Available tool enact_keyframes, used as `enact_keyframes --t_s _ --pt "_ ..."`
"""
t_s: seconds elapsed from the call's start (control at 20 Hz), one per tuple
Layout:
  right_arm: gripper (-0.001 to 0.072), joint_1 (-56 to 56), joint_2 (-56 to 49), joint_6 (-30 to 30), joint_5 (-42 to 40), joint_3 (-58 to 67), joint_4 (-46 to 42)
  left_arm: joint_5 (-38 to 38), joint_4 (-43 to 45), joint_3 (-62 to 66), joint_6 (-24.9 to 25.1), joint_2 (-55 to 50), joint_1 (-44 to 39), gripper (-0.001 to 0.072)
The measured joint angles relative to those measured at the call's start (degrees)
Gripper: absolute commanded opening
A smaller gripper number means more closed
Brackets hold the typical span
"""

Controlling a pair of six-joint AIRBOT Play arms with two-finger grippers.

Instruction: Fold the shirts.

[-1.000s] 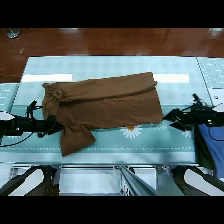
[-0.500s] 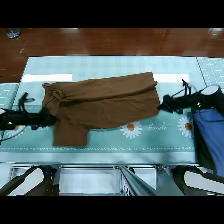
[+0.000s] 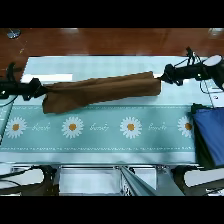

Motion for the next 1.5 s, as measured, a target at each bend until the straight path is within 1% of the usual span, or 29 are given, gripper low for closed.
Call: enact_keyframes --t_s 0.05,0.1,0.15,0.2,0.25,0.35,0.45,0.6,0.75,0.95,1.05,1.1,1.15,1.2,1.25,1.3,1.35,1.5 --pt "0.0096 0.15 -2.51 0.20 -0.26 2.62 0.92 -0.13 0.00 2.67 -0.42 -2.89 -0.68 0.0030" --pt "0.0350 0.37 -5.07 0.42 -0.24 5.14 1.97 -0.26 -0.02 5.16 -0.94 -5.81 -1.27 0.0066" --pt "0.0596 0.57 -7.48 0.44 -0.37 7.34 3.21 -0.33 0.07 7.10 -1.55 -8.24 -1.70 0.0357" --pt "0.0637 0.66 -9.33 0.50 -0.26 9.11 4.15 -0.26 0.13 8.94 -2.38 -10.32 -2.01 0.0689" --pt "0.0637 0.57 -10.75 0.35 0.00 10.71 4.96 -0.44 0.11 10.91 -3.04 -12.07 -2.12 0.0706" --pt "0.0636 -0.85 -12.66 -0.20 2.38 13.92 5.73 -2.38 1.38 15.17 -3.72 -14.12 -1.51 0.0705" --pt "0.0635 -3.52 -13.57 -0.15 4.66 16.15 4.44 -5.16 4.90 20.06 -4.98 -15.15 0.17 0.0704" --pt "0.0634 -6.82 -14.38 3.30 9.07 17.25 -0.50 -9.64 9.35 24.83 -7.17 -14.97 3.15 0.0703" --pt "0.0634 -7.10 -15.58 5.90 10.54 17.05 -3.58 -11.67 10.51 26.60 -7.98 -14.32 3.96 0.0703" --pt "0.0633 -3.89 -18.40 5.99 12.17 16.87 -2.36 -10.97 10.71 27.41 -8.37 -14.01 1.73 0.0703" --pt "0.0617 -2.01 -19.56 5.51 12.79 16.94 0.00 -10.49 10.69 27.61 -8.41 -13.97 -0.31 0.0703" --pt "0.0563 -1.14 -20.06 5.40 12.83 17.00 0.92 -10.40 10.71 27.63 -8.57 -13.97 -1.46 0.0702" --pt "0.0325 -0.24 -20.41 5.22 12.85 17.14 1.16 -10.14 10.71 27.65 -8.59 -13.94 -2.49 0.0700" --pt "0.0021 0.44 -20.81 5.16 12.92 17.35 0.92 -10.03 10.69 27.67 -8.59 -13.92 -3.65 0.0695" --pt "0.0017 0.98 -20.94 4.72 13.27 17.75 1.09 -10.10 10.69 27.74 -8.59 -13.92 -4.63 0.0578" --pt "0.0017 1.33 -20.63 3.85 14.01 18.23 2.10 -10.34 10.43 27.80 -8.59 -13.92 -5.62 0.0116" --pt "0.0016 1.53 -19.96 3.15 14.82 18.53 2.10 -10.91 10.03 27.87 -8.55 -13.92 -6.45 0.0031" --pt "0.0016 1.88 -14.25 1.97 17.90 18.03 -3.23 -13.64 6.43 27.98 -6.03 -13.81 -8.31 0.0030"
